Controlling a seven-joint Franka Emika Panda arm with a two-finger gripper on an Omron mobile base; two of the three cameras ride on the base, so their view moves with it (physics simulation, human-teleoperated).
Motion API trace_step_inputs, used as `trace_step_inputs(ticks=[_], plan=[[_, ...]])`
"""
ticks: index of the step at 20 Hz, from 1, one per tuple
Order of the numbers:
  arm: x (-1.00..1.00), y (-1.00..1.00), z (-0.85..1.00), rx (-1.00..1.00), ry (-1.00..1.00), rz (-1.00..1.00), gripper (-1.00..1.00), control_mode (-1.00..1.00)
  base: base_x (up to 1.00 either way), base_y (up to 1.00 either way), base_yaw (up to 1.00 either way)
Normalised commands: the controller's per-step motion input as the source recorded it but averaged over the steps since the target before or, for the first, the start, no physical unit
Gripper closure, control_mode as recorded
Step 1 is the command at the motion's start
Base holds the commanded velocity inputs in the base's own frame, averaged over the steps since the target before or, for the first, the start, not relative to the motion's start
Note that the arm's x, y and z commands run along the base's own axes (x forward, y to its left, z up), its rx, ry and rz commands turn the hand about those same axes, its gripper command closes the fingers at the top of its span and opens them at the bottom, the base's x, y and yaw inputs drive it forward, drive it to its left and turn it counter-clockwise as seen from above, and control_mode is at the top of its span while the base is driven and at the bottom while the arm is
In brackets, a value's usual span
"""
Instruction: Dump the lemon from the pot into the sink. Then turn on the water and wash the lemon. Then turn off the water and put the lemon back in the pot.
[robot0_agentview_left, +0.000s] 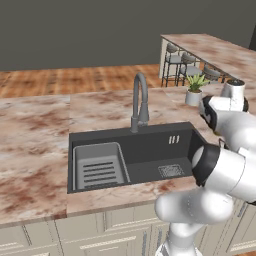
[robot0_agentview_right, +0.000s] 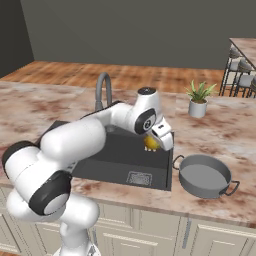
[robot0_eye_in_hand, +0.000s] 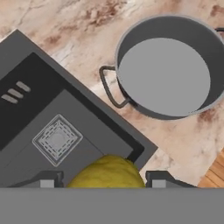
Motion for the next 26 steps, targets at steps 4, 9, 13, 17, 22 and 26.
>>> trace_step_inputs(ticks=[4,9,13,17,22,26], plan=[[-0.02,-0.39,0.05,0.0,0.01,-0.01,1.0,-1.0,0.0,0.0,0.0],[-0.01,-0.54,0.0,0.01,0.0,0.0,1.0,-1.0,0.0,0.0,0.0],[-0.03,-0.59,-0.04,0.04,-0.06,0.0,1.0,-1.0,0.0,0.0,0.0],[0.0,-0.42,-0.08,0.02,-0.08,0.0,1.0,-1.0,0.0,0.0,0.0],[0.0,-0.22,-0.3,0.0,-0.16,0.0,1.0,-1.0,0.0,0.0,0.0],[0.0,-0.11,-0.38,0.0,-0.16,0.0,1.0,-1.0,0.0,0.0,0.0]])
